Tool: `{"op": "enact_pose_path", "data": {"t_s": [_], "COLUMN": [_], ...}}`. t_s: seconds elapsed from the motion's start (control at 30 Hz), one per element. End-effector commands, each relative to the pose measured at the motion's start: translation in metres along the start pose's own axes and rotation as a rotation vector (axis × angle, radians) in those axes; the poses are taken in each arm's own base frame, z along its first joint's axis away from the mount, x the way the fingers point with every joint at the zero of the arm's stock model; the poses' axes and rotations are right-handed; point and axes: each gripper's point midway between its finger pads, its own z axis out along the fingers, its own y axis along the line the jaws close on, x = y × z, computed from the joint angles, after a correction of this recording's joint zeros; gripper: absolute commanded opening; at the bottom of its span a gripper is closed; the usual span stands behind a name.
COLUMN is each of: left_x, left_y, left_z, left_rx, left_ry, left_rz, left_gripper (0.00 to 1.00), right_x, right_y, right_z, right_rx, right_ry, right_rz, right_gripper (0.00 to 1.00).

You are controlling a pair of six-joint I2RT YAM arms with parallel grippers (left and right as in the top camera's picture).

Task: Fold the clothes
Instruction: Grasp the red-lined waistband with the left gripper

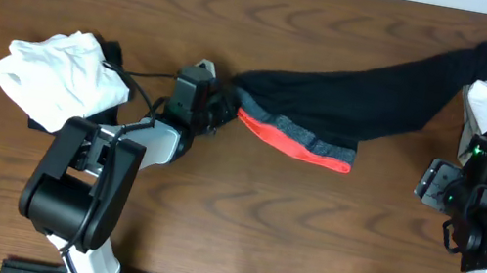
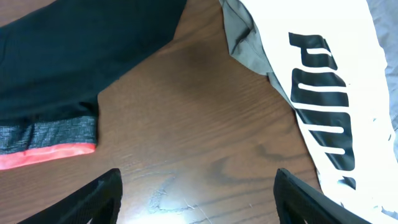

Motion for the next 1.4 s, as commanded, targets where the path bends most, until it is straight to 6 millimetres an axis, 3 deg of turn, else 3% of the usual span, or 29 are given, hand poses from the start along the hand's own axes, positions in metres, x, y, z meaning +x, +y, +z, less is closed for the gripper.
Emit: {"op": "enact_pose_path", "data": {"t_s": [0.0,0.13,0.37,0.4,0.43,0.47,0.53,0.6,0.73,0.83,0.97,1.2,1.37], "left_x": [-0.02,-0.055,-0.166,-0.177,-0.184,-0.186,-0.178,-0.156,-0.087,-0.036,0.012,0.043,0.051], "left_y": [0.004,-0.003,0.015,0.021,0.025,0.029,0.033,0.034,0.029,0.034,0.028,0.034,0.048], "left_z": [-0.007,-0.036,-0.129,-0.138,-0.143,-0.146,-0.144,-0.136,-0.12,-0.115,-0.106,-0.087,-0.072], "left_rx": [-0.022,-0.009,-0.087,-0.098,-0.107,-0.112,-0.103,-0.076,-0.012,-0.066,-0.126,-0.305,-0.381], "left_ry": [-0.065,-0.149,-0.48,-0.502,-0.507,-0.493,-0.425,-0.315,-0.013,0.169,0.301,0.288,0.272], "left_rz": [0.099,0.161,0.149,0.134,0.12,0.106,0.091,0.084,-0.006,-0.075,-0.047,-0.058,-0.115], "left_gripper": [0.06,0.06,0.06,0.17,0.64,0.98,0.98,0.98,0.98,0.98,0.98,0.98,0.98], "right_x": [-0.001,-0.001,0.0,0.0,0.0,0.0,0.001,0.001,0.001,0.001,0.001,0.002,0.004], "right_y": [-0.004,-0.004,-0.004,-0.004,-0.004,-0.004,-0.004,-0.004,-0.003,-0.003,-0.003,-0.004,-0.004], "right_z": [-0.002,-0.002,-0.002,-0.002,-0.002,-0.002,-0.002,-0.002,-0.002,-0.002,-0.002,-0.002,-0.002], "right_rx": [0.014,0.015,0.015,0.014,0.014,0.011,0.011,0.011,0.009,0.009,0.009,0.01,0.012], "right_ry": [-0.004,-0.003,0.0,0.0,0.001,0.001,0.004,0.004,0.005,0.005,0.005,0.011,0.019], "right_rz": [0.008,0.008,0.008,0.008,0.008,0.007,0.007,0.007,0.007,0.007,0.007,0.006,0.004], "right_gripper": [0.75,0.75,0.75,0.75,0.75,0.75,0.75,0.75,0.75,0.75,0.75,0.75,0.76]}}
